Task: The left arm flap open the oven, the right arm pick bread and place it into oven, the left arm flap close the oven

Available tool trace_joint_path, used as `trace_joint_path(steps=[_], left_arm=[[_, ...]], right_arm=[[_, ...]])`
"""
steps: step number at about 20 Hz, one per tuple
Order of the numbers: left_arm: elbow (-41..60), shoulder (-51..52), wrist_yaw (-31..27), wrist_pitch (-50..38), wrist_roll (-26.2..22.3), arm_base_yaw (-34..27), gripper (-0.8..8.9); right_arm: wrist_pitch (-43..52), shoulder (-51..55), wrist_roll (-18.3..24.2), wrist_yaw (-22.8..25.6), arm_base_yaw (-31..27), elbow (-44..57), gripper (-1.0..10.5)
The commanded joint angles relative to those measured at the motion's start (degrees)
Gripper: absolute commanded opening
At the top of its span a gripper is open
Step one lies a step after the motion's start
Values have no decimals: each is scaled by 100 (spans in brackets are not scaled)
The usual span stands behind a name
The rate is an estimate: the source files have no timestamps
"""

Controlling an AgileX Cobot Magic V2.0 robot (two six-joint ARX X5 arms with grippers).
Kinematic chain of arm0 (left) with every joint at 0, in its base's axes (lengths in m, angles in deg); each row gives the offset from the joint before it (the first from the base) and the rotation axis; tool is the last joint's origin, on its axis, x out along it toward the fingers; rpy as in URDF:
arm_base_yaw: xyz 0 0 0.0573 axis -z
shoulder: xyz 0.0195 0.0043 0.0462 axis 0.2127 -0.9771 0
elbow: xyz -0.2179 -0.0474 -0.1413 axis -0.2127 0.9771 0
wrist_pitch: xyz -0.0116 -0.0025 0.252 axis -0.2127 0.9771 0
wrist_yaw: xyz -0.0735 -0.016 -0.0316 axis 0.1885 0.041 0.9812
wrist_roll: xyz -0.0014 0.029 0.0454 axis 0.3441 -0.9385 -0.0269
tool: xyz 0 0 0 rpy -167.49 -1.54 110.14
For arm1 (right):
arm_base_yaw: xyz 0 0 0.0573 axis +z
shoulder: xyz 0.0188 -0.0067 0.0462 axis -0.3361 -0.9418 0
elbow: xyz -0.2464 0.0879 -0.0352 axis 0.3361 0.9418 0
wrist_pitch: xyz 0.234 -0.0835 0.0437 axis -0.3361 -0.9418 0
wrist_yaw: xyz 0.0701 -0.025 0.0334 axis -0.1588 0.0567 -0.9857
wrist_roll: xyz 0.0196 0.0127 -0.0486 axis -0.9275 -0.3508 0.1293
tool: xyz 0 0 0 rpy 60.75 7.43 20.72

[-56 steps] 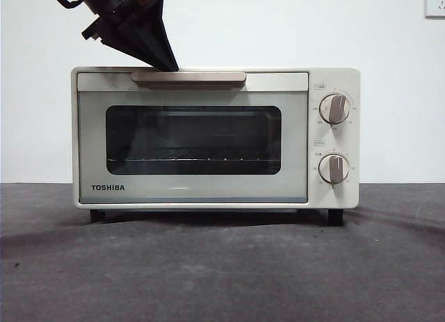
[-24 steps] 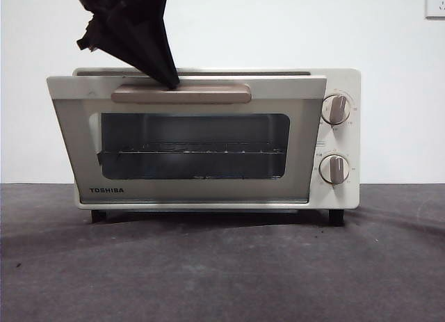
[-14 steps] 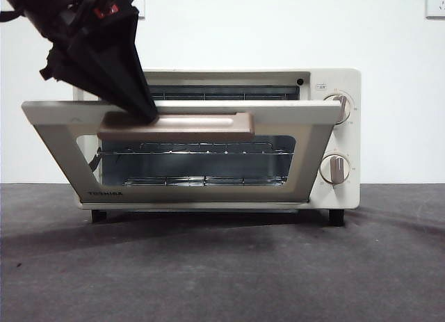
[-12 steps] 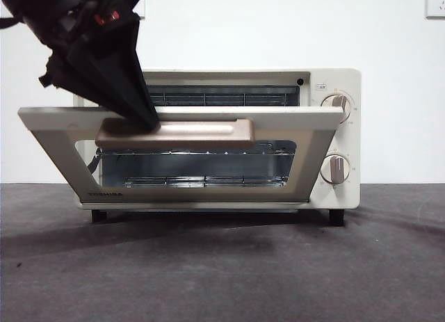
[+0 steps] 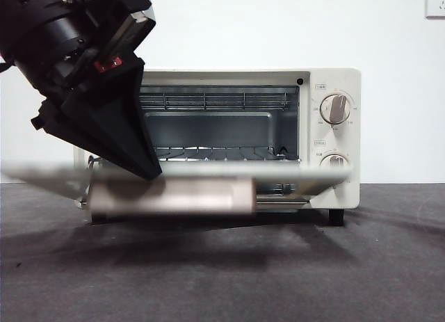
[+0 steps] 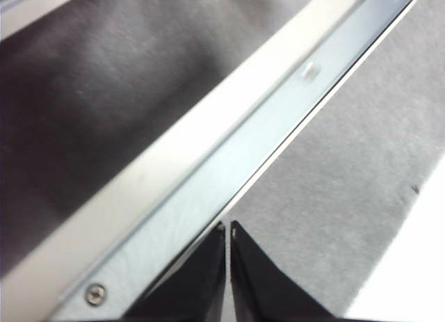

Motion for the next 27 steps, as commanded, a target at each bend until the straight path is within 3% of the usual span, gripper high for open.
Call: trace_joint_path(steps=[1,8,13,16,20,27], left_arm=[[68,-81,-90,-186,118,120,16],[175,201,-85,-136,297,310,16],[122,1384,-87,389,455,308,17],[122,2304,-92,634,603,308,17],[101,3418,-573,920,772,308,17],[-83,4415,-1097,1547,892,306,17]], right_arm=[[111,-15,52,-13,28,-109,95],[181,-28,46,-195,31,-109,95],[192,-452,22,-662,98,-107,95],[398,-966,15,-669,553,-107,95],[1414,-1709,-463,-144,1499,-107,94],[2540,-2708,-981,560,2293,-107,91]])
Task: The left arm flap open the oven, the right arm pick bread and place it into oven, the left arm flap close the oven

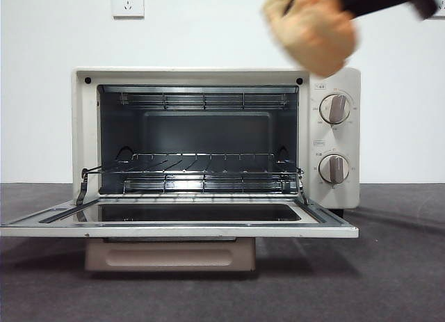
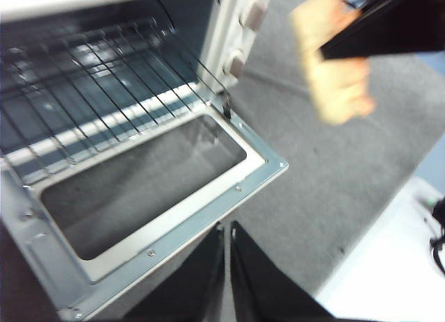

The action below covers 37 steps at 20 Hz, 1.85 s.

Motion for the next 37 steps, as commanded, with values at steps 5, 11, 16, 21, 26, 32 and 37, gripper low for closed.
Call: trace_joint_path(steps=[5,11,16,21,26,32,37], left_arm=[[-398,511,-348,474,61,46,17],[-459,605,-363,568,63,48,17],[-459,605,-363,601,66,48,17],[-459,605,-363,640,66,48,17],[-459,605,-363,732,66,48,17],[-459,605,-363,748,68,48,17],[-459,605,-361,750,66,48,17]], right_arm=[[1036,-1045,-616,507,310,-107,81],[2050,-1768,-844,855,299,-107,80],[2612,-2225,-970,1117,293,-107,80],[3018,-2564,-1021,1355,289,-107,80],[3403,-2763,-1019,1596,289,-107,80],[3423,-2900,-1016,1893,267,-107,81],[3438,-2935,-1014,2162,267,-107,83]])
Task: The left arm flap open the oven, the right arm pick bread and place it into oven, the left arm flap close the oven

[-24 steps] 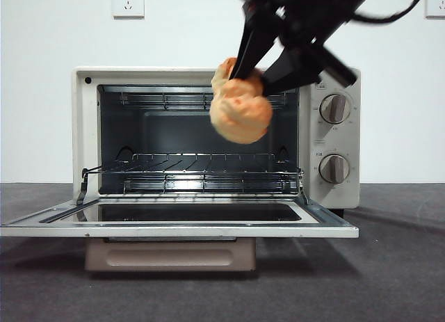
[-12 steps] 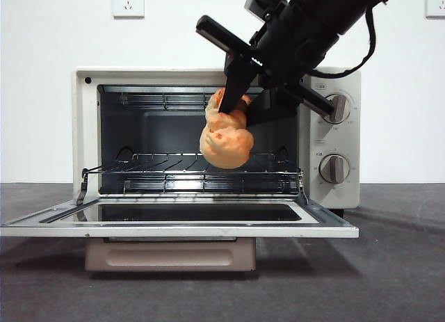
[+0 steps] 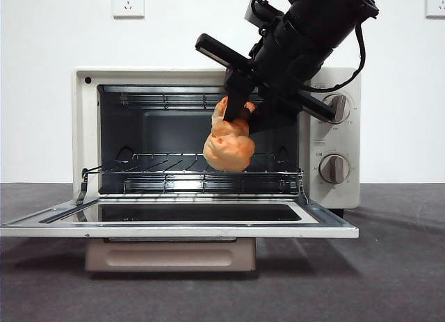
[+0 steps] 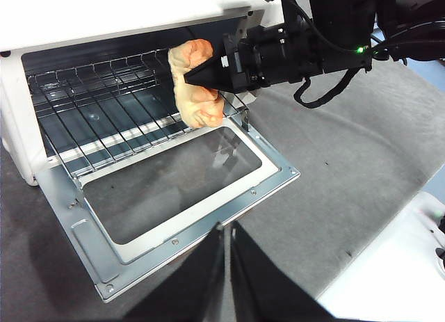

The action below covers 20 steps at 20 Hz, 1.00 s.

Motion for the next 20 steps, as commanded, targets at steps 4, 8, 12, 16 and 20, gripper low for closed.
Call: trace_joint_path(steps=[4,8,12,16,20], left_arm=[[-96,-7,-17,-44,15,48,17],[-96,-7,-17,-46,13,48,17],[-96,-7,-17,-42,11,48,17],[-96,-9,-17,7,11,48,17],[-96,-9,-20,50,13,48,17]], right_arm=[[72,-116,-48,293,31,-107,187],[107,-114,-28,297,31,-107,359],[184,-96,39,284,31,-109,430],[168,37,61,251,26,-114,434],[153,162,57,249,22,-118,434]])
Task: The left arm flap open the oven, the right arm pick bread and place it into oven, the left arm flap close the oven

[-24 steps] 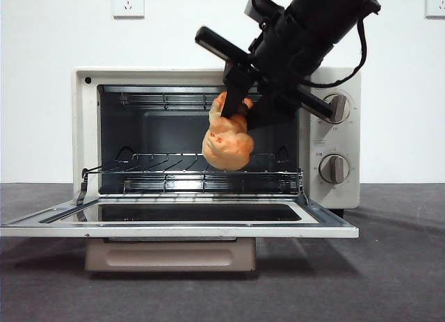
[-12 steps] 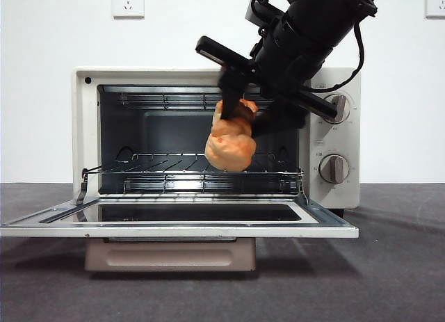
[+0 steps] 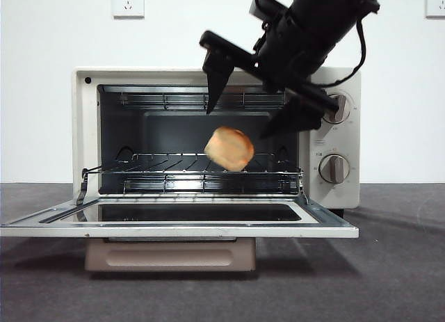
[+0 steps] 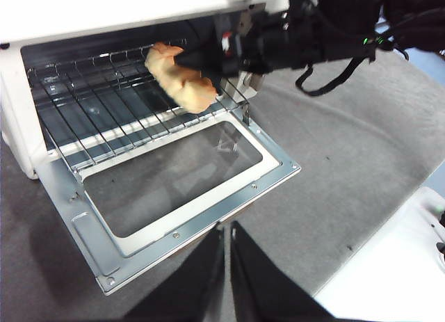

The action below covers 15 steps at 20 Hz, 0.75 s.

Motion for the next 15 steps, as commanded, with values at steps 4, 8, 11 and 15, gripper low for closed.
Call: trace_joint_path(steps=[4,8,11,15], left_arm=[[-96,-9,-15,-46,11,46,17],[-96,-13,-190,-24,15,46,16],[-94,-101,-647,114,11,46,16],[-74,-435,-887,459,15,44,15]], right_arm=[[-177,184,42,-280,37,-120,434],[-654,520,39,-754,157,-120,434],[-1202,960,44,-1113,247,-120,433],[-2070,1744,249,-1502,317,-120,432]])
